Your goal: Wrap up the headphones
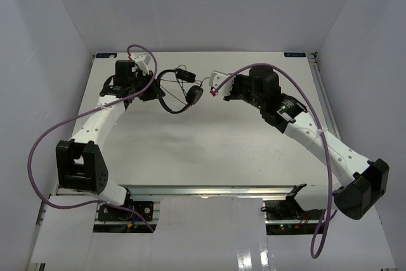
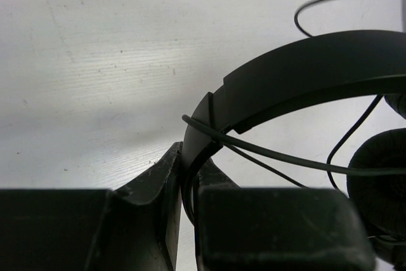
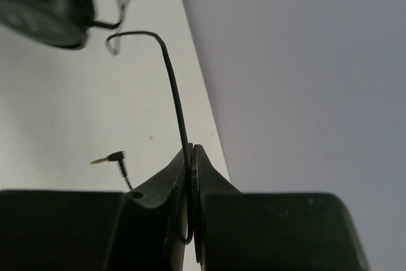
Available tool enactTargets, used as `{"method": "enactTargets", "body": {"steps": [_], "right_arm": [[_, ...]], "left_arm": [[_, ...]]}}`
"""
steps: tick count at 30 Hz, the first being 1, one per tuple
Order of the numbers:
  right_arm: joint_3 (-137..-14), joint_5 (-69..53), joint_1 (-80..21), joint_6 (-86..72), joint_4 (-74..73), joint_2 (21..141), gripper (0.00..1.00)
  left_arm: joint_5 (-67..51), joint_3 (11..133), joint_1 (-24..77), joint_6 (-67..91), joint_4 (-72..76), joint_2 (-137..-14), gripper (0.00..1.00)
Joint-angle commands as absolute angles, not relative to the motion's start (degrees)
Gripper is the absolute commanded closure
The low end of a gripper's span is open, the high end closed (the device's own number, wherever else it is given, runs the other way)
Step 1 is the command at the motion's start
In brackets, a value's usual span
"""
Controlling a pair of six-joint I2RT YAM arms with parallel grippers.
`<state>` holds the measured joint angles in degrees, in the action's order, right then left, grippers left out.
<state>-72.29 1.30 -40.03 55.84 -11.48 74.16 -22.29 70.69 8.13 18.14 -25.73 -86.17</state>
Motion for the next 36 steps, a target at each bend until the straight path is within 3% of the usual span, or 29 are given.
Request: {"method": "enactTargets", "body": {"steps": [1, 14, 24, 36], "right_arm": [[-70.4, -8.3, -40.0, 54.0, -16.8, 71.5, 0.92], [-72.7, -15.8, -44.2, 58.6, -26.5, 71.0, 0.92], [-87.8, -10.6, -55.4, 61.4, -29.2, 80.3, 0.92], [-86.0, -7.5, -57.9, 63.1, -28.3, 82.3, 0.92]], "left_arm": [[-27.1, 74.8, 5.1, 24.6, -22.8, -83.1, 1.0], [-24.2, 81.6, 0.3, 33.4, -20.7, -89.7, 1.0], [-18.7, 82.9, 0.9, 34.7, -19.2, -96.5, 1.0], [-27.4, 82.7, 1.1, 40.6, -13.5, -97.9, 1.0]]}}
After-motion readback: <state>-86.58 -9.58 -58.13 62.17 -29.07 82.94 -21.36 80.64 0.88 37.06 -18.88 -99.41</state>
